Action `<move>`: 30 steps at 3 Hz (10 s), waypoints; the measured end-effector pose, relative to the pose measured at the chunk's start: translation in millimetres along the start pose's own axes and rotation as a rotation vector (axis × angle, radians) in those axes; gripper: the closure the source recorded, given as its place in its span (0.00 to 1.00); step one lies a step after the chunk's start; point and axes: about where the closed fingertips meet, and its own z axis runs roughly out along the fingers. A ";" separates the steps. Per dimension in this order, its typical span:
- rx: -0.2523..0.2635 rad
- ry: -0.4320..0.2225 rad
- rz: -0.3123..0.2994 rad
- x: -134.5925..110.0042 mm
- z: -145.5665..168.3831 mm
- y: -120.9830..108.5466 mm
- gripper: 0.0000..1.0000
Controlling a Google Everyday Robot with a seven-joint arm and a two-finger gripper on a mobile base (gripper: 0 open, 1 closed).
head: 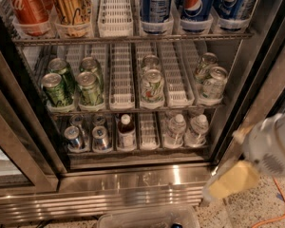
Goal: Pick redbull can from bottom shelf of fridge
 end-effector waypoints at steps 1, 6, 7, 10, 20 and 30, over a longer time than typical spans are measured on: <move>-0.136 -0.053 0.145 24.9 65.3 48.4 0.00; -0.457 0.030 0.409 111.5 232.1 205.0 0.00; -0.567 0.127 0.465 133.1 292.0 256.6 0.00; -0.465 -0.312 0.653 23.1 335.9 261.1 0.00; -0.180 -1.048 0.698 -124.9 341.7 222.3 0.00; 0.298 -1.153 0.126 -212.8 353.7 137.2 0.00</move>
Offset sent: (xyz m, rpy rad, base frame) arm -0.1632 0.1568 -0.2724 0.4803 0.6344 -0.1404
